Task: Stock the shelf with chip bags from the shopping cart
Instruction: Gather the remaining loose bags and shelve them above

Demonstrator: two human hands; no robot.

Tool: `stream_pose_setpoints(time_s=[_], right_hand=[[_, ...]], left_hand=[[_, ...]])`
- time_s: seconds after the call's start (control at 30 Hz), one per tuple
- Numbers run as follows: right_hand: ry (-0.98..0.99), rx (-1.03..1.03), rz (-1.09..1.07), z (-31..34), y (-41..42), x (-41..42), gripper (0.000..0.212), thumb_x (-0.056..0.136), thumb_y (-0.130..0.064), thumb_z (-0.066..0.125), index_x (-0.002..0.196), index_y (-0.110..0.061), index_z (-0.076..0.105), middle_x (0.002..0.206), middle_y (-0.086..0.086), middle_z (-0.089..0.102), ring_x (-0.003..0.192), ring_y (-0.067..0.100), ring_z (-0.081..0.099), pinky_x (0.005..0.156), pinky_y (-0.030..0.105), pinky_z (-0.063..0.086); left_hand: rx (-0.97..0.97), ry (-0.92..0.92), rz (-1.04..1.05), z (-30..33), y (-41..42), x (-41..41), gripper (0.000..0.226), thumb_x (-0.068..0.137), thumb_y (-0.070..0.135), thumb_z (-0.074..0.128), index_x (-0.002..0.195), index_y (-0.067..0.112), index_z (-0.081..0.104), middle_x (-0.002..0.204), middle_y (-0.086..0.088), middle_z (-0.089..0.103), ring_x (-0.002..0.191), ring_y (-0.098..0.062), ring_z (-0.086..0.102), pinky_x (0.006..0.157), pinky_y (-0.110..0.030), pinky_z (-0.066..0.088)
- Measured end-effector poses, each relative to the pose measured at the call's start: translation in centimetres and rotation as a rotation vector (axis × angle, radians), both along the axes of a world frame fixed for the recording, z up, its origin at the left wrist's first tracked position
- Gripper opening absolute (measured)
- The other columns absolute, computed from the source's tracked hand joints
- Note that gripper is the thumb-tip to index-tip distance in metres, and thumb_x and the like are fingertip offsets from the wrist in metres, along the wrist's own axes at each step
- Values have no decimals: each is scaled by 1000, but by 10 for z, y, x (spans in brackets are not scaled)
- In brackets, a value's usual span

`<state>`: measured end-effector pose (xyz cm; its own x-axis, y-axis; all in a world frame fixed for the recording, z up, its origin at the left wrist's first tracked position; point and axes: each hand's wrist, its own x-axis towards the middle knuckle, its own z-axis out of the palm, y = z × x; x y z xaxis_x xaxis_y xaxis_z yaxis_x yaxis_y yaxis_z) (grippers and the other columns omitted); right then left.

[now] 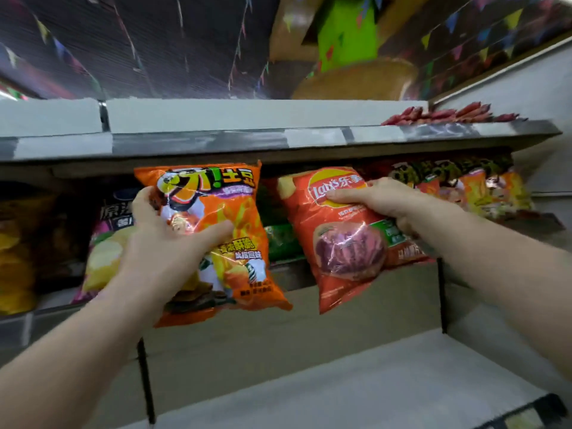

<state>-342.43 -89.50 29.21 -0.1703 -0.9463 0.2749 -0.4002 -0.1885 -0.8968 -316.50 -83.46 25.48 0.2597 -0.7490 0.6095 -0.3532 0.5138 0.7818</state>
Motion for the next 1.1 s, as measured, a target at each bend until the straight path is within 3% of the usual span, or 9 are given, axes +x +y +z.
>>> stream_pose_setpoints(time_s=[0.13, 0.27, 0.37, 0.47, 0.6, 0.67, 0.77, 0.87, 1.1], right_hand=[[-46, 23, 72, 1, -13, 15, 79, 55, -46, 85, 117, -5, 57, 96, 13, 69, 77, 28, 68, 67, 35, 55], [-72, 11, 102, 6, -29, 29, 78, 58, -44, 84, 118, -5, 54, 96, 14, 67, 76, 28, 67, 65, 36, 55], [-86, -60, 47, 6, -43, 43, 84, 56, -48, 84, 121, -3, 54, 107, 15, 65, 89, 30, 66, 81, 40, 54], [-77, -114, -10, 8, -55, 51, 81, 62, -48, 81, 120, 1, 54, 114, 15, 62, 98, 31, 63, 90, 41, 52], [-35, -138, -65, 6, -67, 50, 58, 70, -45, 76, 106, -6, 53, 107, 11, 61, 96, 30, 62, 88, 41, 51], [-12, -161, -88, 0, -72, 50, 60, 69, -50, 74, 105, -8, 50, 107, 9, 61, 96, 30, 61, 88, 43, 51], [33, -212, -150, -5, -75, 51, 71, 71, -54, 71, 118, -5, 52, 112, 10, 60, 101, 30, 58, 88, 41, 50], [58, -237, -185, -6, -78, 52, 69, 72, -56, 68, 116, -5, 53, 113, 11, 60, 102, 30, 58, 87, 38, 48], [237, -345, -312, -17, -74, 58, 85, 80, -60, 59, 138, -4, 32, 135, 17, 45, 125, 33, 43, 98, 38, 36]], left_hand=[[14, 14, 44, 2, 6, 5, 99, 70, 29, 81, 148, 27, 20, 106, 11, 52, 107, -20, 52, 93, -35, 41], [35, -2, 101, 5, 10, 9, 101, 68, 34, 83, 147, 30, 20, 112, 6, 51, 110, -26, 54, 99, -43, 43], [50, -11, 135, 5, 9, 14, 103, 67, 35, 83, 147, 31, 19, 110, 6, 50, 115, -30, 54, 102, -49, 42], [53, 20, 113, 4, 8, 18, 103, 67, 31, 83, 148, 31, 19, 105, 8, 51, 111, -27, 56, 101, -47, 43], [67, 45, 102, 2, 0, 23, 105, 64, 33, 84, 147, 33, 20, 109, 5, 54, 110, -29, 58, 100, -50, 44], [73, 41, 100, 2, -4, 22, 106, 63, 36, 85, 146, 34, 19, 113, 3, 55, 111, -31, 58, 99, -51, 44], [62, 50, 58, 1, -13, 16, 103, 68, 29, 83, 148, 29, 17, 128, 1, 52, 112, -26, 55, 93, -42, 47], [67, 10, 50, 1, -19, 4, 98, 74, 28, 79, 149, 25, 17, 118, 6, 47, 102, -17, 45, 71, -24, 36], [69, -87, 49, -4, -39, -14, 113, 62, 40, 87, 147, 29, 14, 136, 1, 48, 124, -27, 47, 106, -49, 39]])
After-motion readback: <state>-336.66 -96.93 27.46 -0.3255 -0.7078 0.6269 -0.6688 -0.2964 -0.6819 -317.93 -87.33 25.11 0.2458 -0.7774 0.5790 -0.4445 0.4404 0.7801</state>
